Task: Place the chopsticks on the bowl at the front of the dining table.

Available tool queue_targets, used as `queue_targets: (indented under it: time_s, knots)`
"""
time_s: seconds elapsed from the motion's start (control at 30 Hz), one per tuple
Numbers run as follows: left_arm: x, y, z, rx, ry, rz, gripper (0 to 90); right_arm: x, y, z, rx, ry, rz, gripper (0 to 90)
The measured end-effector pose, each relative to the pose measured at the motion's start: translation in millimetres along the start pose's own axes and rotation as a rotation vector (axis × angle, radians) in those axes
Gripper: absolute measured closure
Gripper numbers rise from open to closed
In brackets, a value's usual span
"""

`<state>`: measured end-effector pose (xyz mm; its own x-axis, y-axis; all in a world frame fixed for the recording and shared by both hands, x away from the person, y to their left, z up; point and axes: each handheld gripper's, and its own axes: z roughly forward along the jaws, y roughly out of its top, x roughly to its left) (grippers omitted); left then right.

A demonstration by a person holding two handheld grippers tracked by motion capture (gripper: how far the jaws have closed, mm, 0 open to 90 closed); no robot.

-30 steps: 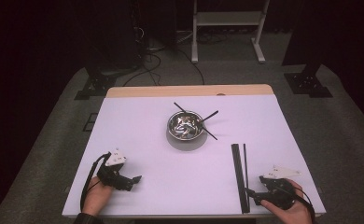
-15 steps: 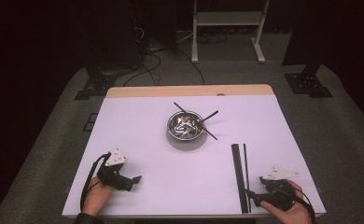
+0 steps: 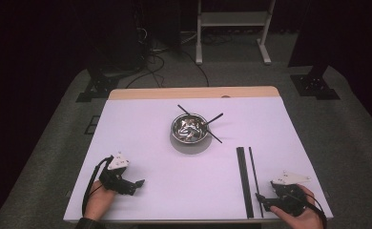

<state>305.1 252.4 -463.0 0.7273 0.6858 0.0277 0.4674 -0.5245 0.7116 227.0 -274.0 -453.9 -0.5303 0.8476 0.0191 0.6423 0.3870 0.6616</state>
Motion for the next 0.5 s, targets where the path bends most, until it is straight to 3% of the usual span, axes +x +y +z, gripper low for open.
queue_targets:
  time_s: [0.5]
  knots:
    - [-0.1, 0.0, 0.0, 0.0, 0.0, -0.001, 0.0, -12.4, -4.7, -5.1, 0.009, -0.038, 0.016, 25.3]
